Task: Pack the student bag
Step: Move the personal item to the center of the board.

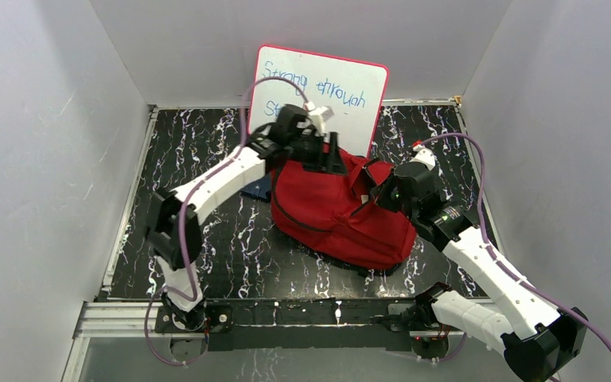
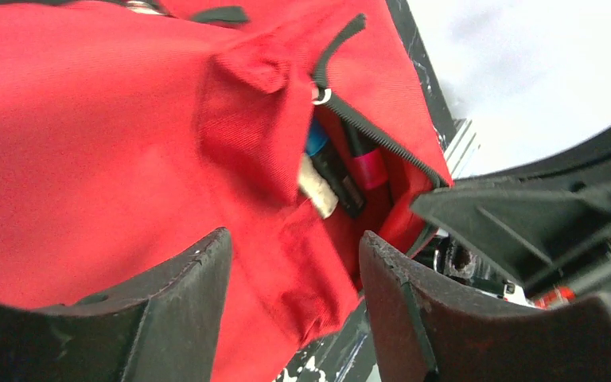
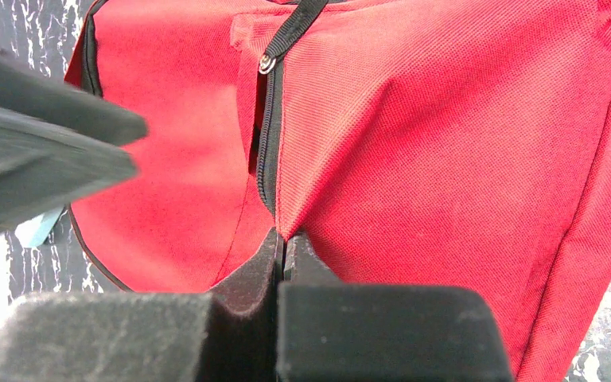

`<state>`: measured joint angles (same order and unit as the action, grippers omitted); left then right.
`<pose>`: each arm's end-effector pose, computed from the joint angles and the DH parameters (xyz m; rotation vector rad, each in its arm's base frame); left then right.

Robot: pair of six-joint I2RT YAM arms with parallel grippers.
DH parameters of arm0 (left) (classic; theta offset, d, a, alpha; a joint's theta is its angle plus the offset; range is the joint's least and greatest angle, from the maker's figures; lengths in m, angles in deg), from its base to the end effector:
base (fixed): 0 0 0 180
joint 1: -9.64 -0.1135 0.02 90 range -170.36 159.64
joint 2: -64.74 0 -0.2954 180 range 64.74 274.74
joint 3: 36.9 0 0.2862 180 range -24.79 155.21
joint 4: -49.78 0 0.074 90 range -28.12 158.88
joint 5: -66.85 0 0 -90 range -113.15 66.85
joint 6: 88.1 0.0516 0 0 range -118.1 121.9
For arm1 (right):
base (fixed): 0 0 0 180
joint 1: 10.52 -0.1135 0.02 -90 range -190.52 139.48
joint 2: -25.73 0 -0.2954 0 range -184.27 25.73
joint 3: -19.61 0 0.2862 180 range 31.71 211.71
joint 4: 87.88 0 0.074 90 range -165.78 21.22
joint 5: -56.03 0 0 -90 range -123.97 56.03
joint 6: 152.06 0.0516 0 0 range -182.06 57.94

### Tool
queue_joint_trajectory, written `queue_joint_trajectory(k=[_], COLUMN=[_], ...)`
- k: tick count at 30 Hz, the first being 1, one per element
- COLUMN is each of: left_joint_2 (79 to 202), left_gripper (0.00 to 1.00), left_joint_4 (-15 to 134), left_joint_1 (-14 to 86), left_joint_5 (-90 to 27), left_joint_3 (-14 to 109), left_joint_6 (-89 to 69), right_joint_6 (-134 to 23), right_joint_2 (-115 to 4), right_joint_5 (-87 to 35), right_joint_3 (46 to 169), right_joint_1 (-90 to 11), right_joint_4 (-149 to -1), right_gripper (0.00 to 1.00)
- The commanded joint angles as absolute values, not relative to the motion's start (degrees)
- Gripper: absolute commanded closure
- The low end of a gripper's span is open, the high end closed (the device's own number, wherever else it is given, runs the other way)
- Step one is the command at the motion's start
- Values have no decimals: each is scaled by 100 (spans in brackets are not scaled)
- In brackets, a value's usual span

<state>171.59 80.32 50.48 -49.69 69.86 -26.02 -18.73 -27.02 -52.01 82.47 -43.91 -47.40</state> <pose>0.3596 -0.3413 0.3345 0.5565 2.2127 -1.1680 0.2001 0.1128 0.3367 0.3723 2.0759 0.4855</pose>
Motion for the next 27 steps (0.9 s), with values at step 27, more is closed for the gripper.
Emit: queue_joint_trajectory(k=[27], left_joint_2=[16028], left_gripper=[32], left_joint_4=[8129], left_joint_1=[2234], left_joint_5=[-2790], left_joint_3=[5522], left_joint_6=[-2154], right_joint_6=[-2110], right_joint_2=[-2526], right_joint_5=[-5286], right_joint_3=[8237], right_joint_1=[-4375], right_joint_4=[-5095], right_gripper=[100])
